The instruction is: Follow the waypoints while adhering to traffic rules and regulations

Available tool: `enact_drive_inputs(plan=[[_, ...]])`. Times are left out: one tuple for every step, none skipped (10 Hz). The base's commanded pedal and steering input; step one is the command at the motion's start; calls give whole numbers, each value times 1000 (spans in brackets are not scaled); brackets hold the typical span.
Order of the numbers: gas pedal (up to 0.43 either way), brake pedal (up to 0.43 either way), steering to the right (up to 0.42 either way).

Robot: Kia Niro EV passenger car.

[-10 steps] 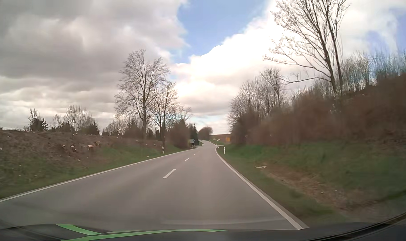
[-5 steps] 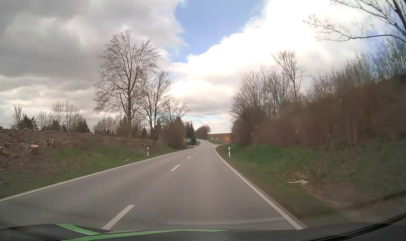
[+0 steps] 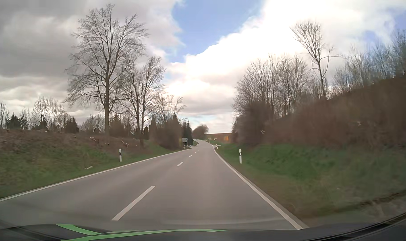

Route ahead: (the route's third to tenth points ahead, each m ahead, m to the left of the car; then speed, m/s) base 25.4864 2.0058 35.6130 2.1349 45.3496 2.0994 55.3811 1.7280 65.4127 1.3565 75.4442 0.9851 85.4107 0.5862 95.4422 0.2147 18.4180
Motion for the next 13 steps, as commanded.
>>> enact_drive_inputs(plan=[[150,0,5],[150,0,5],[150,0,5],[150,0,5],[150,0,4],[150,0,4],[150,0,2],[150,0,2],[150,0,2],[150,0,1],[150,0,2],[150,0,2],[150,0,3]])
